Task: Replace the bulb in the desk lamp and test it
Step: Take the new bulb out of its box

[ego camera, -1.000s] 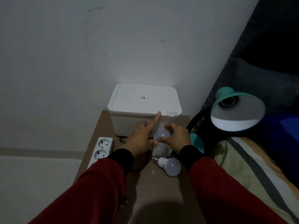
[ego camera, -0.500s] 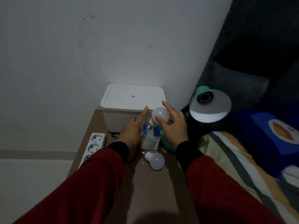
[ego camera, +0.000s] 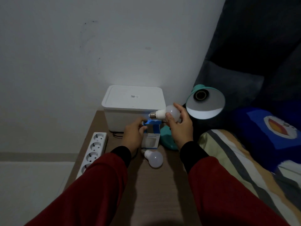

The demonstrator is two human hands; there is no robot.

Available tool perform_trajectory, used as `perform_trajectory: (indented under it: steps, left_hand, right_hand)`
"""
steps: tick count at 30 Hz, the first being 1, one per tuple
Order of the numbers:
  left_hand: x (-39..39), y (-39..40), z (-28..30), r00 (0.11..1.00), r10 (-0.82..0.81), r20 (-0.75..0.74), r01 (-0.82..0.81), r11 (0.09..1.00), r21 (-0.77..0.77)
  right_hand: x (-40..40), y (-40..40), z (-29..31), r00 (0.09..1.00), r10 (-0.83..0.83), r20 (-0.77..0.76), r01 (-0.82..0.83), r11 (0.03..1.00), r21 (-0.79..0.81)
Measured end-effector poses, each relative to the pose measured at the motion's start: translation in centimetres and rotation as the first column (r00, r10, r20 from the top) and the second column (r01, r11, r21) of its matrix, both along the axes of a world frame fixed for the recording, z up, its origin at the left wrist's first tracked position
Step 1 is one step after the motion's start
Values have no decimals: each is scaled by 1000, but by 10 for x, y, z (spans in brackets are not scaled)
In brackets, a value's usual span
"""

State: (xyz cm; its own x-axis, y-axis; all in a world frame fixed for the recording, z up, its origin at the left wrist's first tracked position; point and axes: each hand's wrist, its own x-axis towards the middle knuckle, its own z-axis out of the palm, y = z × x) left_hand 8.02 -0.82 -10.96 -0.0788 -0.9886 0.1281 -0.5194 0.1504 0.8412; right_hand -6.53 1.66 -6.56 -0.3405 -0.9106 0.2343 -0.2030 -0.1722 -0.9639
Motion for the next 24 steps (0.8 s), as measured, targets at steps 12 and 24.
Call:
perform_trajectory:
  steps: [12, 24]
  left_hand:
    - [-5, -12, -16, 991, 75, 113, -67, 995, -77]
    - [1, -13, -21, 981, 58, 186, -48, 997, -59]
  right_hand:
    - [1, -9, -2, 1000, -21, -7, 21, 1000, 0]
    - [3, -12, -10, 999, -31, -25, 32, 998, 45]
